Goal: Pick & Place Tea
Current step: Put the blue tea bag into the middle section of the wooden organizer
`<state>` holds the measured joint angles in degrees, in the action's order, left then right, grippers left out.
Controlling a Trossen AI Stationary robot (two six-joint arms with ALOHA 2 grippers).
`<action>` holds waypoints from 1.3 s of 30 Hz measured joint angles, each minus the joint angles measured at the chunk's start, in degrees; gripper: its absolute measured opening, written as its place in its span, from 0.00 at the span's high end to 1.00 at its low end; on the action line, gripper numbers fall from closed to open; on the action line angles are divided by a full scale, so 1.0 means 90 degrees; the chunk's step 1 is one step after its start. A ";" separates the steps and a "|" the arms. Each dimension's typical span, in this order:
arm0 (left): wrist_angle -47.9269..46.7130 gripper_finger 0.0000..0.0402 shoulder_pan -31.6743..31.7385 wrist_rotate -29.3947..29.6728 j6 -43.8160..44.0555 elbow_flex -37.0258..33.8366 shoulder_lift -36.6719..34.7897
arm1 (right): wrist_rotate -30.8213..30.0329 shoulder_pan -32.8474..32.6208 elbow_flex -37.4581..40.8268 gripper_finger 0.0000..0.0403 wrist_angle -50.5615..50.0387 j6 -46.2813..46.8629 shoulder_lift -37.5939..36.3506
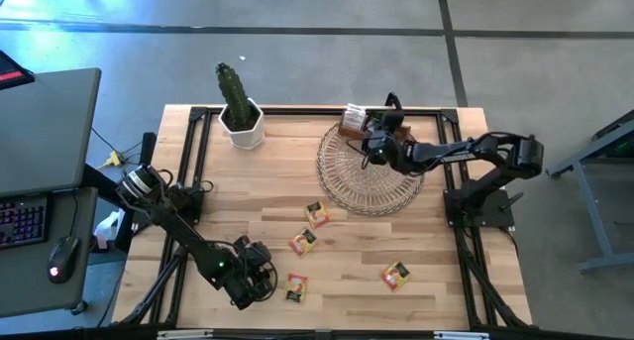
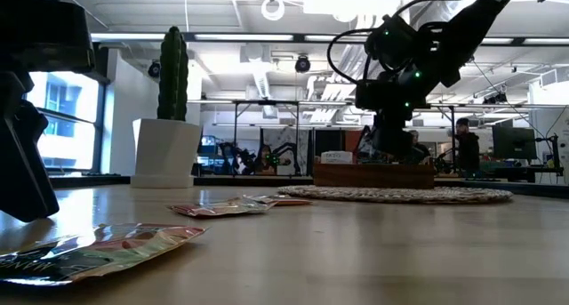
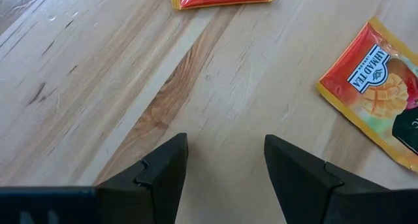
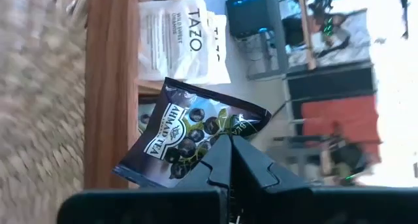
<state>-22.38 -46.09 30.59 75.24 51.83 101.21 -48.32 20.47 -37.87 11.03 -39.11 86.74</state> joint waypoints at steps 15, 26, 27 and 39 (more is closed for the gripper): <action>0.0047 0.50 0.0129 -0.0051 -0.0522 0.0007 -0.0005 | 0.0151 0.0323 0.0001 1.00 -0.0083 0.0523 0.0000; 0.0329 0.50 0.0129 -0.0036 -0.0501 0.0005 -0.0002 | 0.0339 0.0500 0.0000 1.00 -0.0342 0.1160 0.0000; 0.0332 0.50 0.0131 -0.0039 -0.0500 0.0005 -0.0002 | 0.0332 0.0500 0.0002 1.00 -0.0342 0.1153 0.0000; 0.0336 0.50 0.0129 -0.0041 -0.0498 0.0005 -0.0002 | 0.0487 0.0502 0.0002 0.99 -0.0447 0.1032 0.0000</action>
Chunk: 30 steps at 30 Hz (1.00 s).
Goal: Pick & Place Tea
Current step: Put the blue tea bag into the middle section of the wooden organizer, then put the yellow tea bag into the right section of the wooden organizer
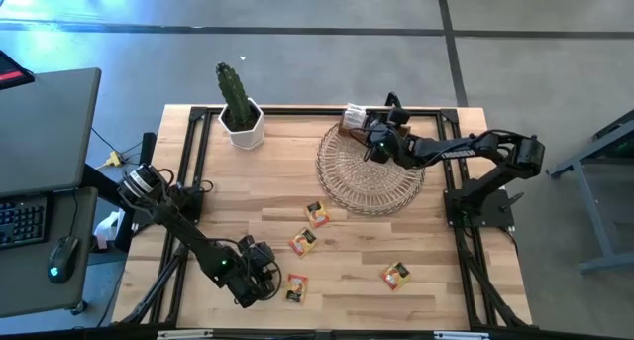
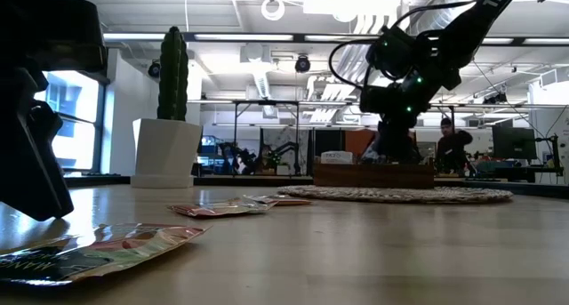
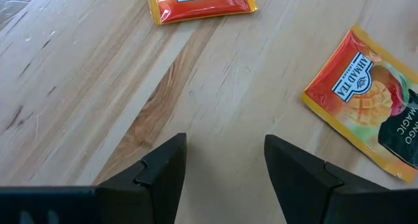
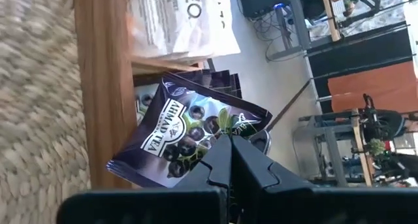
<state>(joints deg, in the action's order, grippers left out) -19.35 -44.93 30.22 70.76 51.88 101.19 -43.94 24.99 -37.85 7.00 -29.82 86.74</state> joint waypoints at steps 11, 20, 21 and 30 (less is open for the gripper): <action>0.0000 0.50 -0.0002 -0.0001 0.0002 0.0000 0.0000 | 0.0285 0.0017 0.0000 0.93 0.0499 -0.1753 0.0000; 0.0000 0.50 -0.0002 -0.0001 0.0002 0.0000 0.0000 | 0.0420 0.0311 0.0000 0.77 0.0817 -0.2256 0.0000; 0.0000 0.50 -0.0002 -0.0001 0.0002 0.0000 0.0000 | 0.0407 0.0312 0.0000 0.75 0.0817 -0.2255 0.0000; -0.0002 0.50 -0.0002 -0.0001 0.0002 0.0002 -0.0002 | 0.0104 -0.0212 0.0000 0.71 0.0829 -0.2139 0.0000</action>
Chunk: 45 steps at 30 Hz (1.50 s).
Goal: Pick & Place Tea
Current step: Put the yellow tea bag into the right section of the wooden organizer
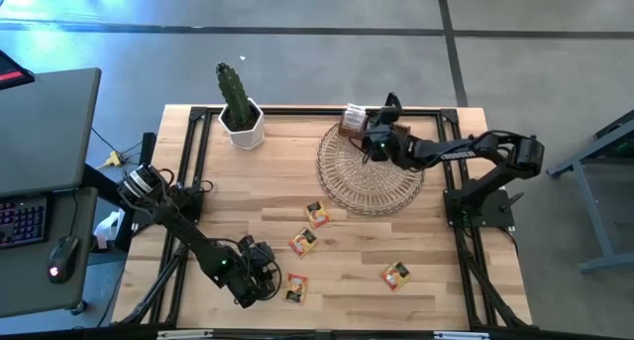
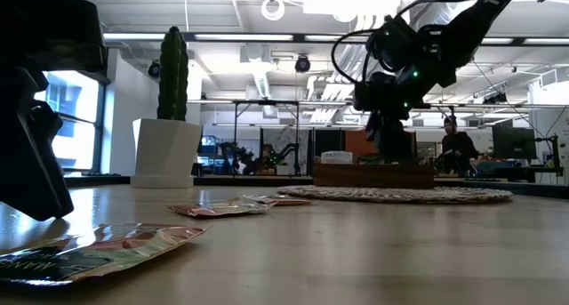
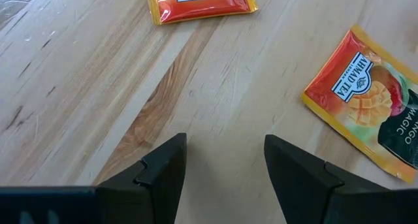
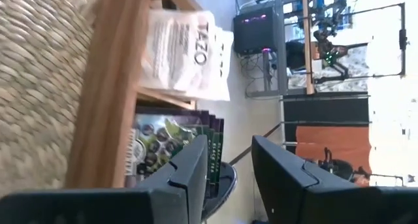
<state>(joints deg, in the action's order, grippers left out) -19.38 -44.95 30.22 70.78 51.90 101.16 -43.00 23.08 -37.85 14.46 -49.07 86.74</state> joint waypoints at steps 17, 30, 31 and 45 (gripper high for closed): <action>0.0000 0.50 0.0000 -0.0001 0.0000 0.0000 -0.0002 | 0.1762 -0.2708 0.0000 0.73 0.0040 0.3603 0.0000; 0.0000 0.50 0.0000 -0.0002 0.0000 0.0000 -0.0002 | 0.4109 -0.3851 0.0000 0.72 0.1943 0.5086 0.0560; 0.0000 0.50 0.0000 -0.0001 0.0000 0.0000 -0.0002 | 0.4197 -0.3829 0.0000 0.70 0.2168 0.5078 0.0698; 0.0176 0.50 0.0924 0.0406 -0.1387 0.0005 -0.0002 | 0.4342 -0.2880 -0.1785 0.49 0.0004 0.4553 0.2402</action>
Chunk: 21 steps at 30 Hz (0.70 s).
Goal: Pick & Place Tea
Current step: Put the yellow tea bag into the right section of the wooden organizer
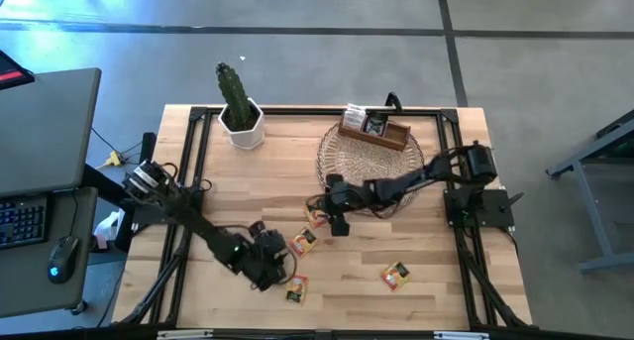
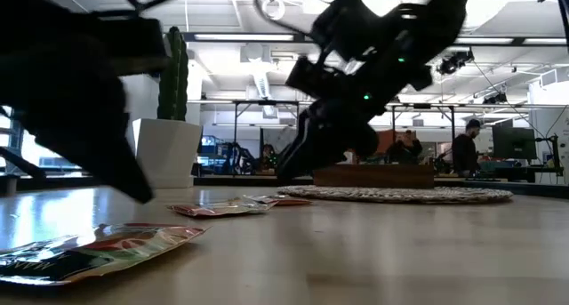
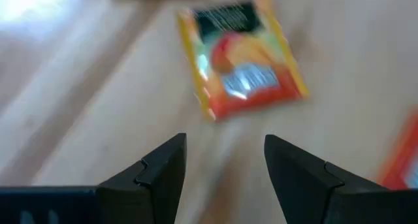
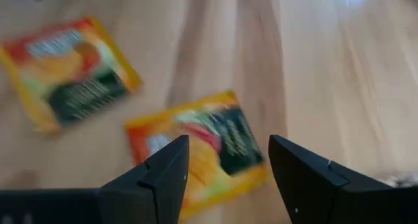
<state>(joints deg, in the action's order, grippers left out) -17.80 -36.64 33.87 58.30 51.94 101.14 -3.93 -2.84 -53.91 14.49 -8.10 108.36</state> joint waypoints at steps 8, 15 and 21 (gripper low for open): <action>0.0225 0.50 0.0435 -0.0227 -0.0148 -0.0001 -0.0087 | 0.1084 0.0656 -0.0711 0.52 -0.1272 -0.0094 0.0034; -0.0084 0.50 0.0050 0.0530 -0.0169 0.0004 -0.0672 | 0.1486 0.0937 -0.0361 0.52 -0.0619 -0.0099 0.0212; -0.0099 0.50 0.0031 0.0579 -0.0162 0.0000 -0.0690 | 0.1493 0.0971 -0.0300 0.52 0.0042 -0.0107 0.0553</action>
<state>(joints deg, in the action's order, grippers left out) -18.69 -36.36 39.08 56.84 51.94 94.94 9.51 5.90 -56.61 14.87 -9.06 113.34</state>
